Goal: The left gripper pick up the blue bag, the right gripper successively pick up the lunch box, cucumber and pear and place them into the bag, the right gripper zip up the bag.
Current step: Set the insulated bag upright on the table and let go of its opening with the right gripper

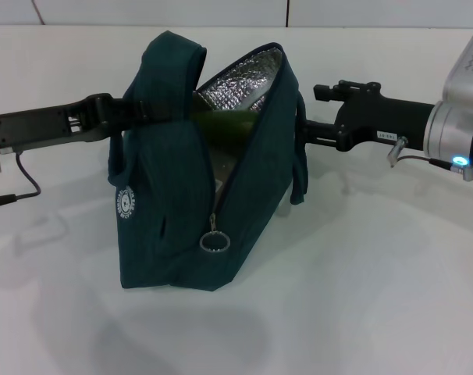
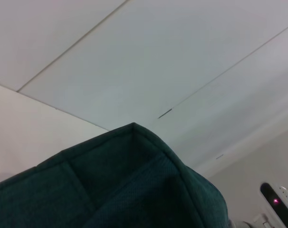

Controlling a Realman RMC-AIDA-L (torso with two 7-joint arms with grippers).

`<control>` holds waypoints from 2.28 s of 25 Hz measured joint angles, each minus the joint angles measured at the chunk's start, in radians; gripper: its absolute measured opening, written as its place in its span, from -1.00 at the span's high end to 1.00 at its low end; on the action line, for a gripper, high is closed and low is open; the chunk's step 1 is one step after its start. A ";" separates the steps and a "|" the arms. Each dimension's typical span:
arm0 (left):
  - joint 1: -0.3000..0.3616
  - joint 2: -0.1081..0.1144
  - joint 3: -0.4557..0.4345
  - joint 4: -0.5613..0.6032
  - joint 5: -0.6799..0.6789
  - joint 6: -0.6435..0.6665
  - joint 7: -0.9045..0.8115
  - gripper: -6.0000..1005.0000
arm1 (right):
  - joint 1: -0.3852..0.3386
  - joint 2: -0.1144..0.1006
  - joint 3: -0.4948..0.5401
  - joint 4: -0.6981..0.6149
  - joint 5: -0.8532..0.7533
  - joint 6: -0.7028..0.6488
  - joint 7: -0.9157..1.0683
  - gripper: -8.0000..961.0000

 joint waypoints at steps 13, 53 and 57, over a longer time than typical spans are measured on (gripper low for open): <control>0.000 -0.001 -0.002 -0.001 0.001 0.000 0.002 0.89 | 0.001 0.006 -0.001 -0.004 0.001 0.009 -0.058 0.18; 0.056 -0.012 0.560 -0.082 -0.371 -0.196 0.134 0.89 | -0.323 -0.071 0.240 -0.331 -0.034 -0.373 0.099 0.84; 0.045 -0.009 0.517 -0.130 -0.374 -0.215 0.171 0.89 | -0.315 -0.066 0.245 -0.325 -0.051 -0.349 0.100 0.84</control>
